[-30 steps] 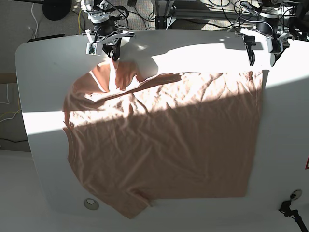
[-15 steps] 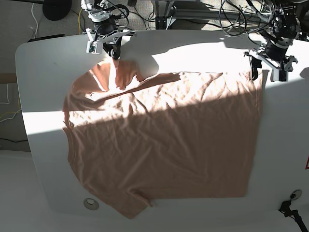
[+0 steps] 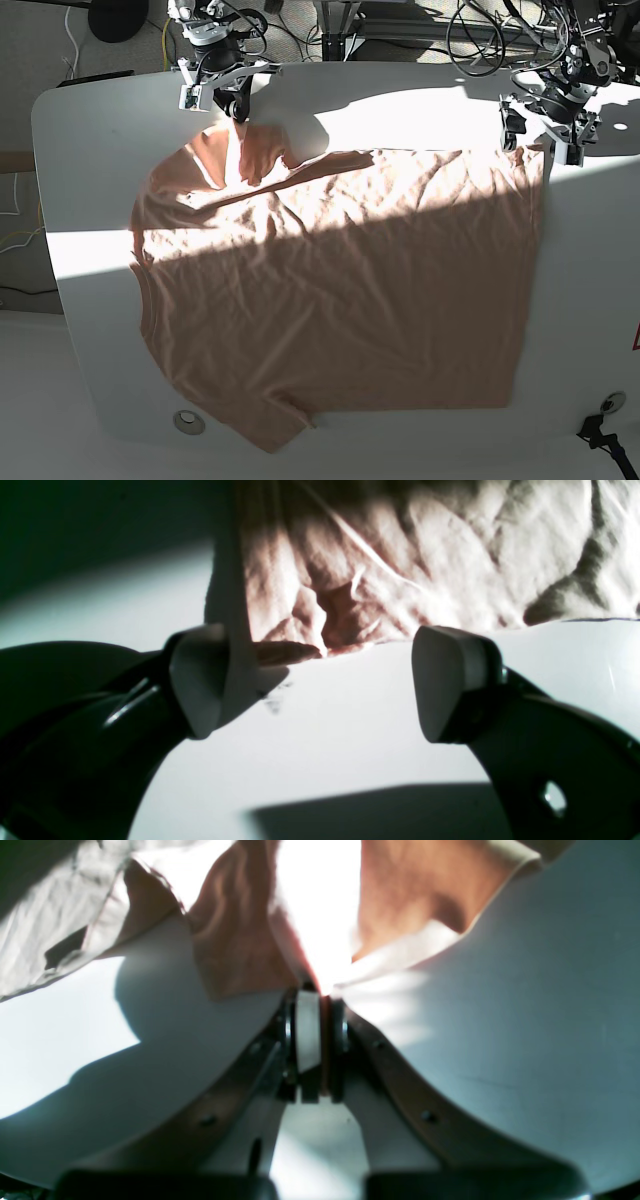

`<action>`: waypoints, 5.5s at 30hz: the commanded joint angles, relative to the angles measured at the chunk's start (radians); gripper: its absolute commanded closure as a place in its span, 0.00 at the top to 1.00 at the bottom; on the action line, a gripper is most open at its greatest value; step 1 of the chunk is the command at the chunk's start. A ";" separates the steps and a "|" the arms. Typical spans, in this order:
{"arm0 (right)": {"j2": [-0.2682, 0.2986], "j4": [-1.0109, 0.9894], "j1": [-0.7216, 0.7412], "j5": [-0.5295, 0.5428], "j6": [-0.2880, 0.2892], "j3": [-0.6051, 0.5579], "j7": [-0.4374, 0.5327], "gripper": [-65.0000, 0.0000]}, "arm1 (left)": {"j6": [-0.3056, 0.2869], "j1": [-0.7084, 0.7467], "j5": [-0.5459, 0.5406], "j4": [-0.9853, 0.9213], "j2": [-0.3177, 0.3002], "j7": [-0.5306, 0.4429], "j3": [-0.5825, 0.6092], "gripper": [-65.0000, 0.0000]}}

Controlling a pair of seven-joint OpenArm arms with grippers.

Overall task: Fold the T-shirt properly
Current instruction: 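Close the right gripper on the shirt shoulder, move left gripper to other shoulder, then close the left gripper on the shoulder and lift both shoulders, then pull both shoulders toward the hem, folding the shirt top over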

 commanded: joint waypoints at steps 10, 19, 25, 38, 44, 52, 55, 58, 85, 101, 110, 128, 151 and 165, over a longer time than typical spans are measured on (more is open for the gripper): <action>0.025 -0.004 -0.013 -0.001 -0.015 -0.001 -0.058 0.00 | -0.052 -0.035 -0.015 -0.057 -0.004 -0.017 0.000 0.84; 0.025 -0.006 -0.013 -0.001 -0.015 -0.001 -0.058 0.00 | -0.095 -0.075 -0.014 -0.057 0.022 -0.017 0.000 0.84; 0.025 -0.006 -0.011 -0.001 -0.015 -0.001 -0.058 0.00 | -0.109 -0.118 -0.014 -0.057 0.025 -0.017 0.000 0.75; 0.025 -0.008 -0.011 -0.001 -0.015 -0.001 -0.058 0.00 | -0.165 -0.120 -0.015 -0.118 0.016 -0.017 -0.038 0.55; 0.025 -0.008 -0.004 -0.001 -0.015 -0.002 -0.058 0.00 | -0.201 -0.097 -0.015 -0.100 -0.007 -0.017 -0.119 0.83; 0.025 -0.008 0.001 -0.001 -0.015 -0.002 -0.058 0.00 | -0.217 -0.106 -0.014 -0.149 -0.006 -0.017 -0.063 0.80; 0.025 -0.008 0.001 -0.001 -0.015 -0.002 -0.058 0.00 | -0.217 -0.129 -0.014 -0.189 0.011 -0.017 -0.044 0.80; 0.025 -0.008 0.001 -0.001 -0.015 -0.001 -0.058 0.00 | -0.219 -0.129 -0.014 -0.196 0.025 -0.017 -0.038 0.80; 0.025 0.003 -0.002 -0.001 -0.015 -0.001 -0.058 0.00 | -0.217 -0.164 -0.014 -0.178 0.024 -0.020 -0.004 0.00; 0.025 0.258 -0.289 -0.004 -0.015 0.001 -0.055 0.00 | -0.219 0.146 -0.014 0.163 0.001 -0.018 -0.006 0.00; 0.025 0.287 -0.324 -0.006 -0.015 -0.001 0.063 0.00 | -0.219 0.206 -0.015 0.264 0.001 -0.018 -0.047 0.00; 0.102 0.273 0.094 -0.001 -0.015 0.001 -0.084 0.00 | -0.211 -0.186 0.038 0.207 0.047 0.130 -0.027 0.00; 0.102 -0.092 0.611 -0.007 0.042 -0.001 -0.201 0.00 | -0.211 -0.519 0.040 -0.144 0.037 0.138 -0.027 0.10; 0.102 -0.373 0.822 -0.009 0.126 -0.001 -0.199 0.00 | -0.211 -0.640 0.041 -0.341 -0.033 0.135 0.023 0.11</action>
